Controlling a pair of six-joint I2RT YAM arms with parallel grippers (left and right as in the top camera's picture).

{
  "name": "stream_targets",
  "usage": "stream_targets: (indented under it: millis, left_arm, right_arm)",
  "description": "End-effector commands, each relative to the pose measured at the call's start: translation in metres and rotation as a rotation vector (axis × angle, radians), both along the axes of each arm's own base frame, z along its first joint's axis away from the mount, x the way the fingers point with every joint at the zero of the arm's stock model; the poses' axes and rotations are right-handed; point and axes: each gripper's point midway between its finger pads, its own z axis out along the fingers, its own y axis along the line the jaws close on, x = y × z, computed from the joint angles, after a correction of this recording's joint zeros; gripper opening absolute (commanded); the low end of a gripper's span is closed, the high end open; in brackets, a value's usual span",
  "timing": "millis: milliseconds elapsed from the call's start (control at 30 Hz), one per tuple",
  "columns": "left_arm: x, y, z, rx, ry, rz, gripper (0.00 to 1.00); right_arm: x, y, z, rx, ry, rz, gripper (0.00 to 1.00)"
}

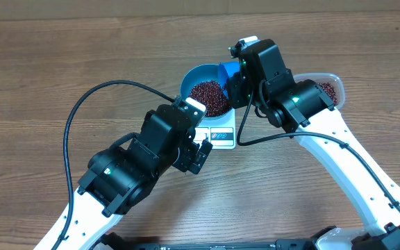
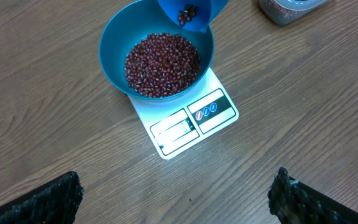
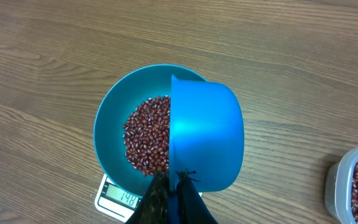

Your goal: Scoop item into bowl and weigh 150g on scale

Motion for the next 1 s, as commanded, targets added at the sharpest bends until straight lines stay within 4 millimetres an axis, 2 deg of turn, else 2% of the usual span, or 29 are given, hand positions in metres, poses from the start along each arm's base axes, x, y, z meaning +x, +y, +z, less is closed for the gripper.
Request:
stream_targets:
  millis: [0,967]
  left_arm:
    - [-0.0015,-0.0009,-0.0056,-0.006,0.021,0.004,1.0]
    - [-0.0014,-0.0009,-0.0056,-0.006,0.021,0.004,0.99]
  right_arm:
    - [0.0004,0.0031,0.0233,0.048,-0.042,0.002,0.04]
    - [0.0005,0.003,0.0233,0.04,-0.046,0.01,0.04]
